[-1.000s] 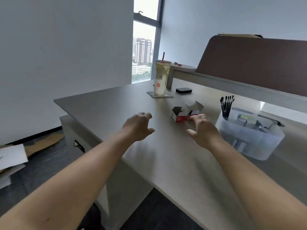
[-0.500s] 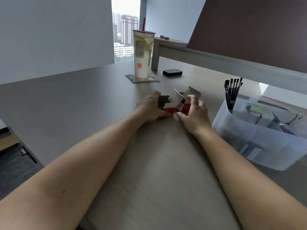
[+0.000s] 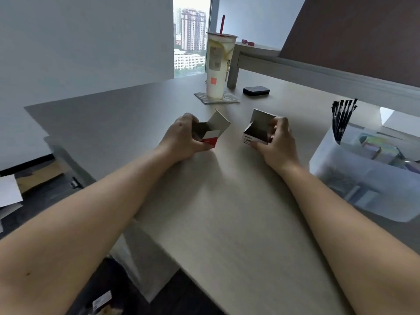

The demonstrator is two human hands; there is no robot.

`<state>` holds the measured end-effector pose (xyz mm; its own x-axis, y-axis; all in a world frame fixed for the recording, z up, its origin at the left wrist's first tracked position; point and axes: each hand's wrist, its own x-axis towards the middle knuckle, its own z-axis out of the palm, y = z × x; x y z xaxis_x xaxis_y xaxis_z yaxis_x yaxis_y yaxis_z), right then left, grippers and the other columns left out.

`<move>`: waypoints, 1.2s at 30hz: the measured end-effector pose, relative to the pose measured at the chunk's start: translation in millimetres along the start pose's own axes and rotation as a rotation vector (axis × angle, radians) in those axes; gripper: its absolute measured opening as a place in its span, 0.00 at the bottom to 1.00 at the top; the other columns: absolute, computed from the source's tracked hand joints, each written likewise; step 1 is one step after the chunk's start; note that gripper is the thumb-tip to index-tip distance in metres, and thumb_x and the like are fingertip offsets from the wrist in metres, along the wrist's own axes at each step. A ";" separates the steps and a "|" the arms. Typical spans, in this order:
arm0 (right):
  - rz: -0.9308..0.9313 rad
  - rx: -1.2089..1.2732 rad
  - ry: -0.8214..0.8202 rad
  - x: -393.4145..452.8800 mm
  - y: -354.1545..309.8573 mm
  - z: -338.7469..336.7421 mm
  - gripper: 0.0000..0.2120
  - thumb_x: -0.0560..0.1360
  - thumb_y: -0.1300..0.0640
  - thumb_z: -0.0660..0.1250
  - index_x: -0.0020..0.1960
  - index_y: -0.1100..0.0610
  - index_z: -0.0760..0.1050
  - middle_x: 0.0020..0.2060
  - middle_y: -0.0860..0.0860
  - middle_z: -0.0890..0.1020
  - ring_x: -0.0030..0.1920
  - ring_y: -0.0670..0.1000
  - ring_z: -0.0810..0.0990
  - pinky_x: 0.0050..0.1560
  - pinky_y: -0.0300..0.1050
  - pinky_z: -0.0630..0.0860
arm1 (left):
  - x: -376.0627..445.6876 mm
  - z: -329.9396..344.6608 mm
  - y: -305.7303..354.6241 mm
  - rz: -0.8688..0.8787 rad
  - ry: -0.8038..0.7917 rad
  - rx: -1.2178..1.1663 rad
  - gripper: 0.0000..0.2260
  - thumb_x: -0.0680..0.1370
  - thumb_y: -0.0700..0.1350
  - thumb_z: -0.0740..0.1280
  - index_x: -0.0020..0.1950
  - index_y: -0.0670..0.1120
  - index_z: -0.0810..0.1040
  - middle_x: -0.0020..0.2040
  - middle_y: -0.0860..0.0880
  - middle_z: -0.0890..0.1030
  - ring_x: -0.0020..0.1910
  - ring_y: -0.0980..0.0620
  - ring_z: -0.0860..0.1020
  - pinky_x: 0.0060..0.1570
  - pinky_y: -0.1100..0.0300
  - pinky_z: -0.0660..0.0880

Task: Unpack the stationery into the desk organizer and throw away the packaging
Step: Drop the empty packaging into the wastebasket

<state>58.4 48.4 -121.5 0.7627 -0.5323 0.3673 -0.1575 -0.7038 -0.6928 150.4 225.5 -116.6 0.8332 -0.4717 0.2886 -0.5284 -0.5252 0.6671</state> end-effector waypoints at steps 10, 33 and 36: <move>-0.224 0.105 -0.110 -111.2 -108.5 17.5 0.37 0.66 0.59 0.73 0.66 0.59 0.54 0.45 0.52 0.73 0.43 0.51 0.75 0.50 0.50 0.77 | -138.8 -112.2 -44.5 -0.112 0.120 0.086 0.26 0.68 0.49 0.72 0.61 0.40 0.68 0.58 0.41 0.73 0.50 0.49 0.70 0.46 0.59 0.64; -0.242 -0.203 -0.792 -271.0 -129.4 232.5 0.21 0.69 0.63 0.68 0.58 0.61 0.63 0.52 0.58 0.73 0.52 0.57 0.74 0.52 0.52 0.74 | -331.7 -122.6 -245.7 -0.625 -0.052 0.213 0.28 0.70 0.53 0.70 0.65 0.45 0.66 0.64 0.43 0.70 0.61 0.44 0.71 0.58 0.53 0.69; -0.199 -0.259 -0.880 -270.9 -100.0 267.1 0.23 0.69 0.63 0.68 0.60 0.62 0.63 0.55 0.59 0.73 0.54 0.58 0.74 0.54 0.53 0.74 | -325.4 -90.2 -276.7 -0.677 -0.134 0.227 0.30 0.70 0.51 0.70 0.67 0.43 0.64 0.65 0.42 0.69 0.63 0.43 0.70 0.61 0.50 0.70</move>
<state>35.0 388.6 -317.5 0.9741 0.0815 -0.2107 -0.0275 -0.8829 -0.4688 40.2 588.2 -333.1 0.9700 -0.0662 -0.2339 0.0633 -0.8601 0.5061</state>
